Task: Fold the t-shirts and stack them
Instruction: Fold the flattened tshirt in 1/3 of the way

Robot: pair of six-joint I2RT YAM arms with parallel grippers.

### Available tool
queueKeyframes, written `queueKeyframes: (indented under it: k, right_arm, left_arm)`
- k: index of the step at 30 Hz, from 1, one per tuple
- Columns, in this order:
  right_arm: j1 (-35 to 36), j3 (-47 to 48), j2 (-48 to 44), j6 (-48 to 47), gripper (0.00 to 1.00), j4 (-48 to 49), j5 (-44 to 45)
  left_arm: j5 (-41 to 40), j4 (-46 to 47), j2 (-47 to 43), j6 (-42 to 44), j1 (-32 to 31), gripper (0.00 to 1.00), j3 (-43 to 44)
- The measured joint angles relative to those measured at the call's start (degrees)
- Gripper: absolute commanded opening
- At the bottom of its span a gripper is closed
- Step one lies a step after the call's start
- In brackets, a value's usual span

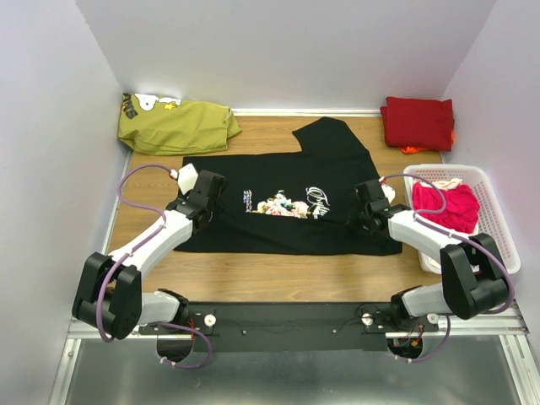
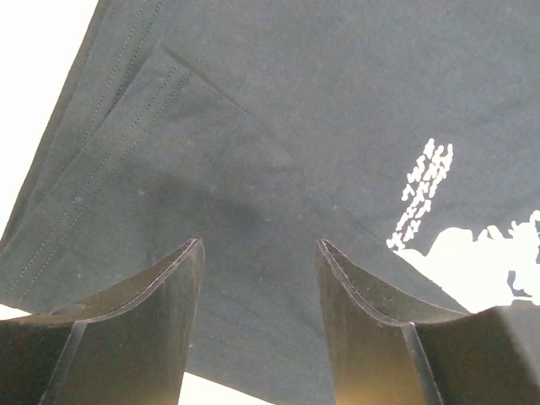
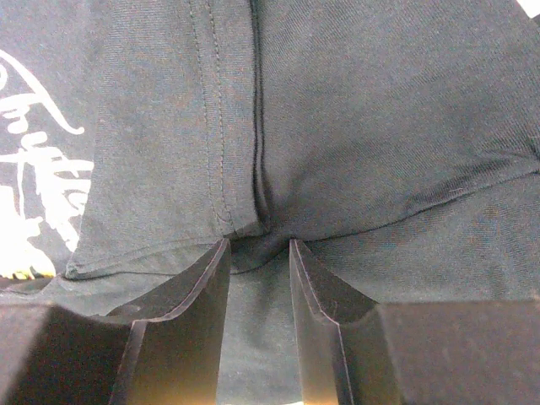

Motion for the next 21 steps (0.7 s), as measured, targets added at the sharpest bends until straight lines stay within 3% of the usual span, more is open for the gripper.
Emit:
queueKeyframes:
  k: [21]
  right_arm:
    - [3.1, 2.7, -2.9, 0.7, 0.43, -1.1, 3.3]
  left_arm:
    - [1.4, 1.9, 1.3, 1.4, 0.0, 0.64, -0.6]
